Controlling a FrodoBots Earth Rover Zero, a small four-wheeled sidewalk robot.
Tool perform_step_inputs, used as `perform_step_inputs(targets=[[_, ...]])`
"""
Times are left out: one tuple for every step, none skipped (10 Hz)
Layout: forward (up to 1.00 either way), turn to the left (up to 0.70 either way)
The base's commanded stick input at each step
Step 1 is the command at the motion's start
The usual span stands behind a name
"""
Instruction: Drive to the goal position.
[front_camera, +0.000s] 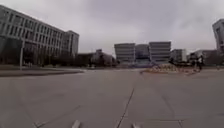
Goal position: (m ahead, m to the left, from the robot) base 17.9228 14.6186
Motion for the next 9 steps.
perform_step_inputs(targets=[[0.70, 0.00], [0.70, 0.00], [0.70, 0.00], [0.70, -0.01], [0.70, -0.03], [0.70, -0.22], [0.70, -0.35], [0.70, -0.28], [0.70, -0.11]])
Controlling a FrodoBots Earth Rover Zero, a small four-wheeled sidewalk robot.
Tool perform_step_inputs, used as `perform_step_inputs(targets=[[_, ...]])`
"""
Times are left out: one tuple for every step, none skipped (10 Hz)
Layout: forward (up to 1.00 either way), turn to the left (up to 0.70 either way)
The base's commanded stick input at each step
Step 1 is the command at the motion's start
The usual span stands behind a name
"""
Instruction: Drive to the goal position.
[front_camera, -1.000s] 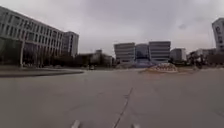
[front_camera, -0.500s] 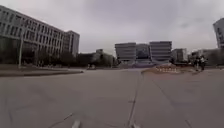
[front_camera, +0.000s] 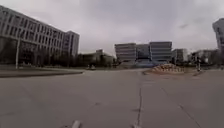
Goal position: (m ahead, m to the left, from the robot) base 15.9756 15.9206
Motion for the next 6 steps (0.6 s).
perform_step_inputs(targets=[[0.70, -0.02], [0.70, 0.00], [0.70, 0.00], [0.70, 0.00], [0.70, 0.00], [0.70, 0.00]])
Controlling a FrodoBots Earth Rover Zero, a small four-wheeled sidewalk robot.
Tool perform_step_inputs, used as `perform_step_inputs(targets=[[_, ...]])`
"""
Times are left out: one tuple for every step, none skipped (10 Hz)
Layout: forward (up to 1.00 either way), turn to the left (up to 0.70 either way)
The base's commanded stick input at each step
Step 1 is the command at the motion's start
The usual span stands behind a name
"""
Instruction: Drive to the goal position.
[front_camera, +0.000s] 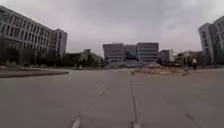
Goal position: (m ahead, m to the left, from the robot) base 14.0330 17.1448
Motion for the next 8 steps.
perform_step_inputs(targets=[[0.70, 0.00], [0.70, 0.00], [0.70, 0.00], [0.70, 0.00], [0.70, 0.00], [0.70, 0.00], [0.70, 0.00], [0.70, 0.00]])
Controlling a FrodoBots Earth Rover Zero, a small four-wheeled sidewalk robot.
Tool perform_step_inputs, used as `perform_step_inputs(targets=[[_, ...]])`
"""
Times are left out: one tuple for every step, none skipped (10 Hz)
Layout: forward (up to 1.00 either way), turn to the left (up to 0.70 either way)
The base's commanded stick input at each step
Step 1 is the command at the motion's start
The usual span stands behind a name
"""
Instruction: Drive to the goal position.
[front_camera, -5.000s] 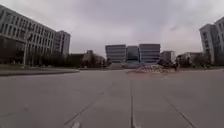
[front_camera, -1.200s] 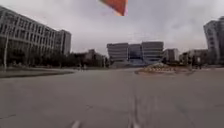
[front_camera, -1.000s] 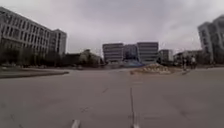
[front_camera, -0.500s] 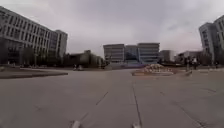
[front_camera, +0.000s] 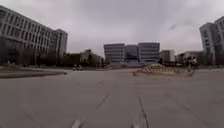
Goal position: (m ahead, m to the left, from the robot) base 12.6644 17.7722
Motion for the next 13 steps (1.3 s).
perform_step_inputs(targets=[[0.70, 0.00], [0.70, 0.00], [0.70, 0.00], [0.70, 0.00], [0.70, 0.00], [0.70, 0.00], [0.70, 0.00], [0.70, 0.00], [0.70, 0.00], [0.70, 0.00], [0.70, 0.00], [0.70, 0.00], [0.70, 0.00]])
